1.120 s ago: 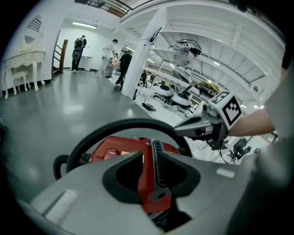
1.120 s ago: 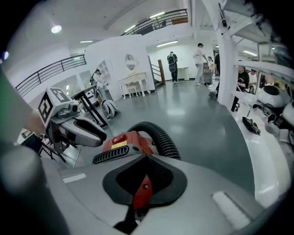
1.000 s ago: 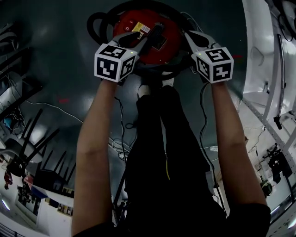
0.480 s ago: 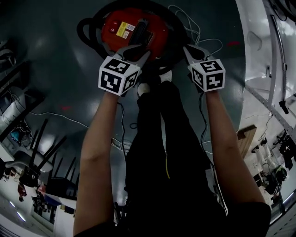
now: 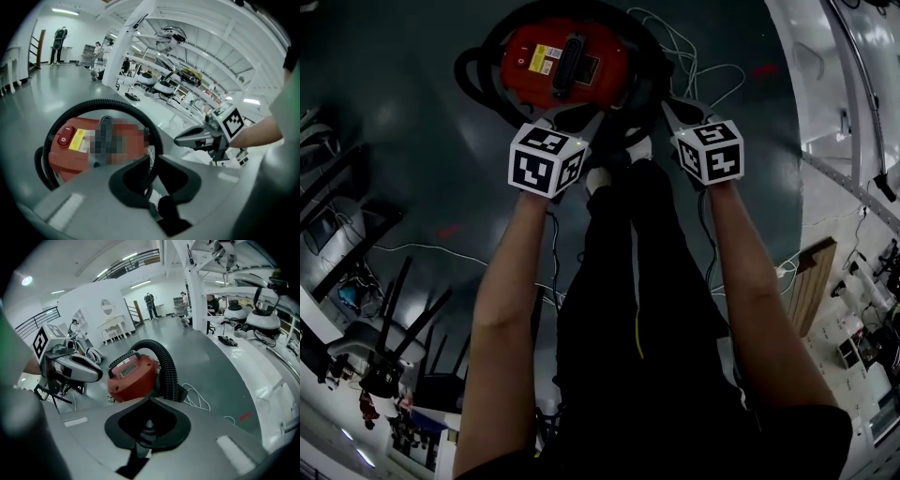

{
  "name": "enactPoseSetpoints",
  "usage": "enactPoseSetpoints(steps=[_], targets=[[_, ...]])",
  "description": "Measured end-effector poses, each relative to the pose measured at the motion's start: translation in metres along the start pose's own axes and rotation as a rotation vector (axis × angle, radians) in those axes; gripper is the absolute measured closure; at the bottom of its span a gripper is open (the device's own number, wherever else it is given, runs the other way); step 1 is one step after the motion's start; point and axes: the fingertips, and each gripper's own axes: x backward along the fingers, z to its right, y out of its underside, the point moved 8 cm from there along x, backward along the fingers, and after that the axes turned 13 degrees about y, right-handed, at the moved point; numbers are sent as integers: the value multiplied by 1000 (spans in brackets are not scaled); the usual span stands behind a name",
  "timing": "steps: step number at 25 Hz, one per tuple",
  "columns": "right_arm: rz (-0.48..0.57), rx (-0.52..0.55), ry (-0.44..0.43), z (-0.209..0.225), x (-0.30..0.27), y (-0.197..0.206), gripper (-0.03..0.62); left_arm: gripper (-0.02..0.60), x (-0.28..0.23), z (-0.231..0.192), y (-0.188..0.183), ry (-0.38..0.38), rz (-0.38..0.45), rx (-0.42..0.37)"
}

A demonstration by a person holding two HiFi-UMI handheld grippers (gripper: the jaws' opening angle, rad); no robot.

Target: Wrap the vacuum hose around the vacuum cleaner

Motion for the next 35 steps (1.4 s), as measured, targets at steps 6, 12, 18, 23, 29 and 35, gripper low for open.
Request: enactPoseSetpoints(steps=[6,12,18,23,29,35], targets=[[-32,-26,15,-22,21,30,597,514,12,22,28,18,-50,-9],[-51,-55,11,-50,39,46,597,514,26,40,52,29,-80,7],[-31,-49,-4,-68,58,33,597,515,39,50,54,-4,-53,26],[20,-48,-7,-78,78,14,597,558,53,64,43,-58,-10,42],[59,-47,31,-100,119,-6,597,571,84,90,31,-115,43,78],[115,-85,59,-119,172,-26,599,571,126,121,30,-173,127,174]])
